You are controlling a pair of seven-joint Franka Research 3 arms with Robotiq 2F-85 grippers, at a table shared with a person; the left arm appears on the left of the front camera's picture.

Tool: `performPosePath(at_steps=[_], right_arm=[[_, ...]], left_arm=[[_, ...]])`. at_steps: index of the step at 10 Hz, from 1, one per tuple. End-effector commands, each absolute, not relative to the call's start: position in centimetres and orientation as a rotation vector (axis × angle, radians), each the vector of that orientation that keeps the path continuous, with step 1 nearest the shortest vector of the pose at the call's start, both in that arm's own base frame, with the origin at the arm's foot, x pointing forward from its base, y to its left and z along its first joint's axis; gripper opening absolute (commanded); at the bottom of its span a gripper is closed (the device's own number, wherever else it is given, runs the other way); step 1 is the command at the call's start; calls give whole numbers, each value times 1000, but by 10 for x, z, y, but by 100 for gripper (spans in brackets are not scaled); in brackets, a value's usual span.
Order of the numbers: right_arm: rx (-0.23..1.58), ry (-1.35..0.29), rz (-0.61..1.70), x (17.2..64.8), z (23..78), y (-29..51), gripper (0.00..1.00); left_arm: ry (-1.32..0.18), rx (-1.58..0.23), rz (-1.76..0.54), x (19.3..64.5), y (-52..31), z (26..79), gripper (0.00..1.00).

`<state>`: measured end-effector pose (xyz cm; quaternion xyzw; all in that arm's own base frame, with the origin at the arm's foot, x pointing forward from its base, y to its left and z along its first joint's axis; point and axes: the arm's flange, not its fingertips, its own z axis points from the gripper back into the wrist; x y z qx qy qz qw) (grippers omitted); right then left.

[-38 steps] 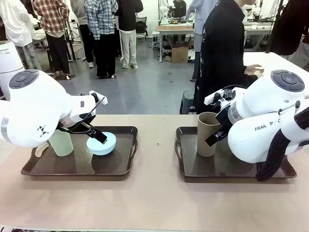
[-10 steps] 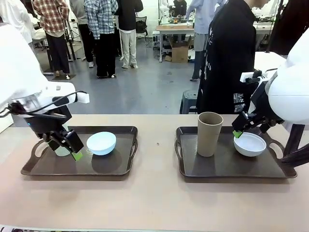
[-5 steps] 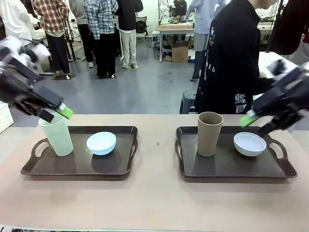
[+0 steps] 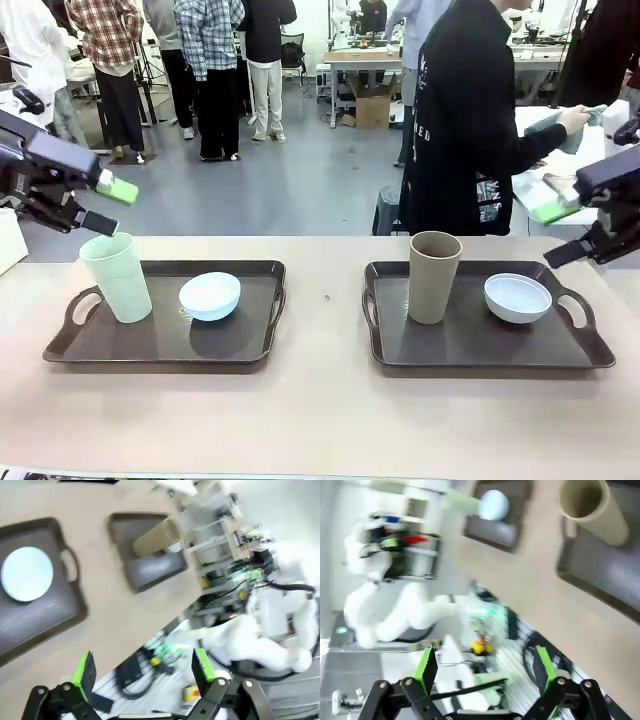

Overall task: Set up a tray with a mat and arrange the tableware.
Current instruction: Pick up the Picnic Bowl and Reusable plastic cup from the Handle tray in front of the human's position and hold them in the air.

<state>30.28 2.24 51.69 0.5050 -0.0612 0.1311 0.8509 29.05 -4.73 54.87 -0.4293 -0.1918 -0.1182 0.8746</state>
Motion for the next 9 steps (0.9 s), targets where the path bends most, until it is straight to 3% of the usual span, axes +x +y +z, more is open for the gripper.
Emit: performPosePath(at_steps=[1,4,5,9], right_arm=[[1574,-30,197,326,495,-5,100],[1754,-56,-17,345,452,-40,100],[1565,-81,164,323,483,-22,100],[1565,-81,164,323,483,-22,100]], left_arm=[[-402,-1311,14,306,-30,522,100],[-227,-1306,214,314,-11,473,100],[-325,-1292,58,322,-9,520,100],[-325,-1292,58,322,-9,520,100]])
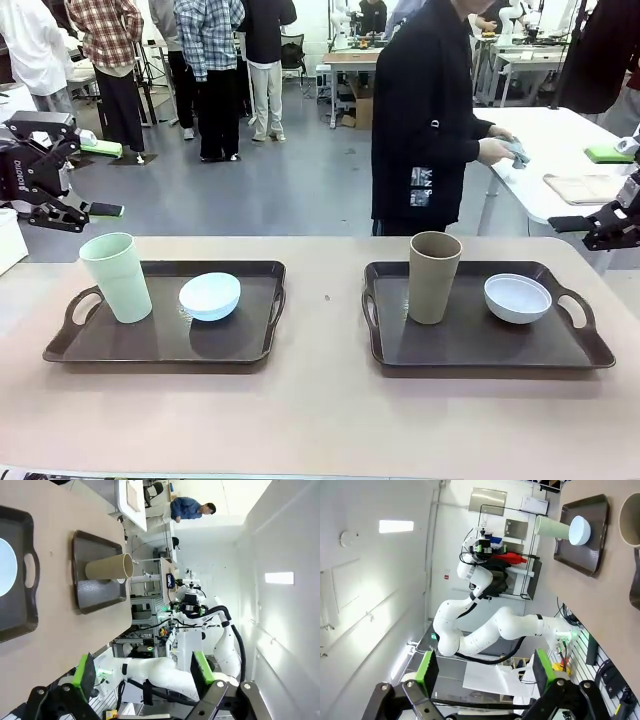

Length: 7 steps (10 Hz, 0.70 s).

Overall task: Set up a tray with a mat and arrange the tableware.
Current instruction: Pick up the Picnic Bowl and Reusable plastic cup from the Handle tray in front of the human's position and hold them in the air.

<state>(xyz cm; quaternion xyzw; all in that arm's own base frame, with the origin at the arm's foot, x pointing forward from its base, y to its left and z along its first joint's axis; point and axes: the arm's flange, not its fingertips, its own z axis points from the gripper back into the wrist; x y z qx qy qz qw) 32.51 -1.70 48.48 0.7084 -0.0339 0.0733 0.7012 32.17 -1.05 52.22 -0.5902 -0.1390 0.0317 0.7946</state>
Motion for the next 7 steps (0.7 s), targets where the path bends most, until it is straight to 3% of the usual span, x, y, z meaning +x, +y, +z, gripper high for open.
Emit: performPosePath(at_steps=[1,7], right_arm=[[1565,-81,164,323,483,-22,100],[1565,-81,164,323,483,-22,100]], left_arm=[[-325,-1292,58,322,-9,520,100],[-325,-1292,58,322,-9,520,100]])
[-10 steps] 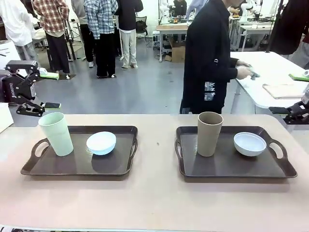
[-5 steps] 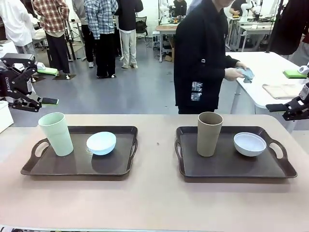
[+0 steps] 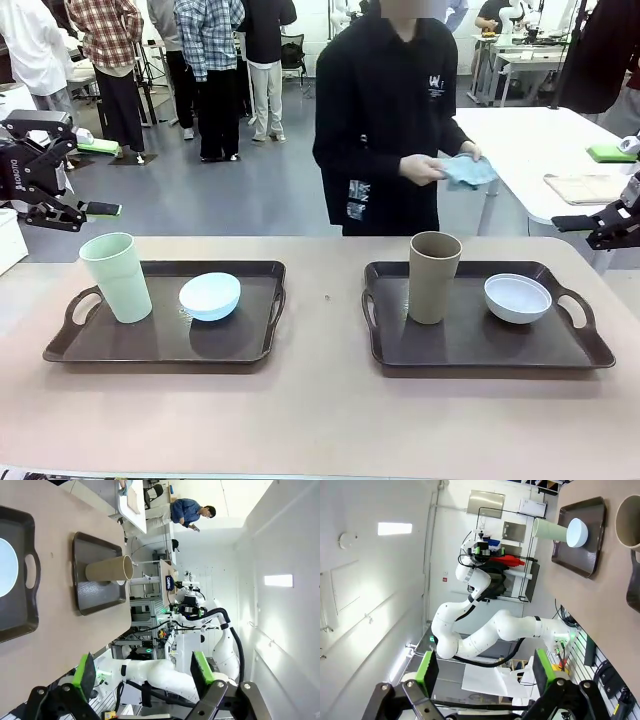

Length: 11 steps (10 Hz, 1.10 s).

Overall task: Set up a tray with a mat and arrange the tableware.
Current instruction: Pick up the Picnic Bowl and Reusable plastic cup from the Handle tray in front of the human's position and hold them in the air.

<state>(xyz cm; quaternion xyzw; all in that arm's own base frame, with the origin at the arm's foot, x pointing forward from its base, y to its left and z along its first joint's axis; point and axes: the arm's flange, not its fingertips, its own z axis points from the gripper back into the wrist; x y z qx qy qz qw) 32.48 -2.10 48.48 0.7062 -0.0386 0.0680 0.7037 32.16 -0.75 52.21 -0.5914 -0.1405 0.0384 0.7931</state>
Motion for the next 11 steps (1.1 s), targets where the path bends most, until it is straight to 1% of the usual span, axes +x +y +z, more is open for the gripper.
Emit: performPosePath(at_steps=[1,11], right_arm=[[1565,-81,164,323,483,-22,100],[1565,-81,164,323,483,-22,100]], left_arm=[[-325,-1292,58,322,-9,520,100],[-325,-1292,58,322,-9,520,100]])
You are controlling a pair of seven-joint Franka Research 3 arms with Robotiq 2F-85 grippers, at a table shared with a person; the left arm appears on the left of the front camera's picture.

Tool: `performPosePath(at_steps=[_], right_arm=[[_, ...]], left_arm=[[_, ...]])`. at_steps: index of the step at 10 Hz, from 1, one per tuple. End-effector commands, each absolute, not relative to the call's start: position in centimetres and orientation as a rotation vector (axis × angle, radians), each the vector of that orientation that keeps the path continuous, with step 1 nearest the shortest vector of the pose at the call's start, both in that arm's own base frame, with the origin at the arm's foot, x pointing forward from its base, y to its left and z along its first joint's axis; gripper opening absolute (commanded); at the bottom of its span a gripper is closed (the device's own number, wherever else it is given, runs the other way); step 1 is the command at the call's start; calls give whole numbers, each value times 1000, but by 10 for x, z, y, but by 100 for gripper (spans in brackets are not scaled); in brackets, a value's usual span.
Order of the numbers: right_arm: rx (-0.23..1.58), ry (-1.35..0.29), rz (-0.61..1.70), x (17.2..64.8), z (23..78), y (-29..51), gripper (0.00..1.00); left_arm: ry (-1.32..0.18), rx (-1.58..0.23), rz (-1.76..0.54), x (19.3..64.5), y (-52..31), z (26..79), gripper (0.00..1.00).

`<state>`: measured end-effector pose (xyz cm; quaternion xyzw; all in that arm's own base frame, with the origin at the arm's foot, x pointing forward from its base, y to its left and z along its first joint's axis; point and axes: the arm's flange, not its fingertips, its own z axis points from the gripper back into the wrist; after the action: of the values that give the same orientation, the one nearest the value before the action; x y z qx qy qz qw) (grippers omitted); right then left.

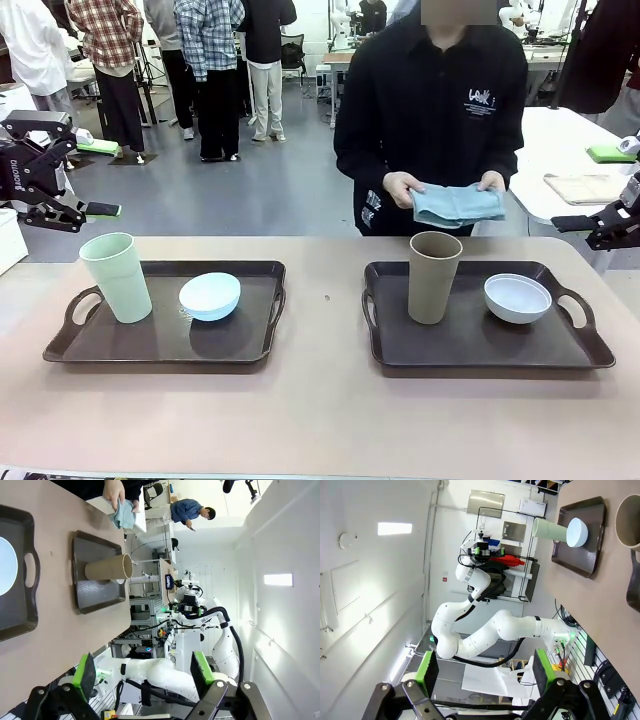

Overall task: Set up a tray with a mat and arrange the tableware.
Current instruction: Pick up the Picnic Bowl and Reusable plastic cup from the Handle tray in front of the human's position and hold them in the air.

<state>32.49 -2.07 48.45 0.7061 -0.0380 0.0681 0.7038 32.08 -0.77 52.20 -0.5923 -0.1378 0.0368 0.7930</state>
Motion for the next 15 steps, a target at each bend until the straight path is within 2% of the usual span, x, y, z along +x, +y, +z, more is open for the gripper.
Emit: performPosePath(at_steps=[1,12,13,14,15], right_arm=[[1565,-81,164,323,483,-22,100],[1565,-81,164,323,483,-22,100],[1571,-85,151,325,485,-21,100],[1412,-138,143,320,501,-21,100],[1210,-177,105,311,521,-23,100]], left_arm=[[-325,-1292,58,322,-9,520,100],[-296,-1273,79,321,-8,522,100],[-496,-1131,-66,329,-18,534,100],[-676,-967,-158,342,-44,546,100],[-793,-832,-296,349,-71,557,100]])
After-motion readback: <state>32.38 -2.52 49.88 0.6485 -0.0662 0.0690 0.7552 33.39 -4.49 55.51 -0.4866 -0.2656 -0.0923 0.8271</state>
